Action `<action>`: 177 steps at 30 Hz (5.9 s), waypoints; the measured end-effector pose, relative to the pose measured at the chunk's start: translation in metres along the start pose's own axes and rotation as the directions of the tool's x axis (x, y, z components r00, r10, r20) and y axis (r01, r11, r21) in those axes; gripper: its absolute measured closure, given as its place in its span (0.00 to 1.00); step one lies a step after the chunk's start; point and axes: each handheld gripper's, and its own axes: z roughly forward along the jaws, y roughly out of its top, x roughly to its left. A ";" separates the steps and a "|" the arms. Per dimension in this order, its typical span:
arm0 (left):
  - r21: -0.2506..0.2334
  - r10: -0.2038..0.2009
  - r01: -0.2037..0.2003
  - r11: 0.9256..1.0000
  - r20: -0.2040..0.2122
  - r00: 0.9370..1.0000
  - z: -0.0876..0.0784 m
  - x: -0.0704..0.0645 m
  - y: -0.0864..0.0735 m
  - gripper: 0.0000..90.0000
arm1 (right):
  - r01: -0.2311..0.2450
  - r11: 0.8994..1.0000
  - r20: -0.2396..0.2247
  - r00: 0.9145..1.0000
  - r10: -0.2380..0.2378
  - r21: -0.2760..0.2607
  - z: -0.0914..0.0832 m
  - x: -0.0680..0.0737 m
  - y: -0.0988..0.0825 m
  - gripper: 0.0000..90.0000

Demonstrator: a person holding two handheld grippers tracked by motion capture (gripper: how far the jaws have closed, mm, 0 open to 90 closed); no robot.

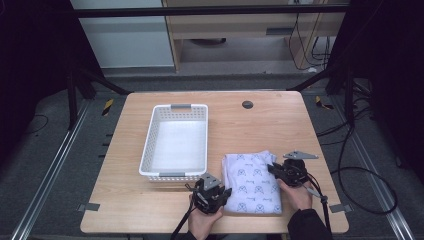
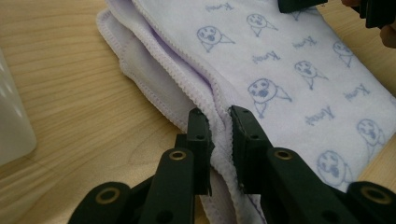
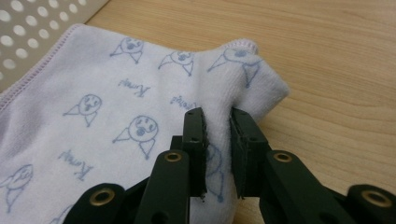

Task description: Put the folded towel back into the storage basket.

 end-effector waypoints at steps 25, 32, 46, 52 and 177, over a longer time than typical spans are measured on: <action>-0.076 0.098 -0.100 0.992 -0.029 0.995 -0.040 -0.011 0.031 0.87 | 0.066 0.988 0.001 0.998 -0.066 -0.142 -0.041 0.021 0.024 0.86; -0.087 0.124 -0.127 0.988 -0.034 0.992 -0.050 -0.013 0.042 0.87 | 0.074 0.984 0.007 0.997 -0.073 -0.163 -0.046 0.025 0.029 0.87; -0.114 0.178 -0.185 0.976 -0.074 0.981 -0.080 -0.010 0.068 0.87 | 0.097 0.969 0.018 0.995 -0.096 -0.226 -0.056 0.042 0.054 0.87; -0.137 0.177 -0.186 0.973 -0.079 0.981 -0.092 -0.007 0.079 0.87 | 0.113 0.962 0.024 0.994 -0.111 -0.248 -0.061 0.050 0.068 0.87; -0.164 -0.012 -0.046 0.985 -0.338 0.941 -0.147 0.173 0.067 0.88 | 0.196 0.948 -0.060 0.974 -0.217 -0.251 0.112 0.185 0.172 0.87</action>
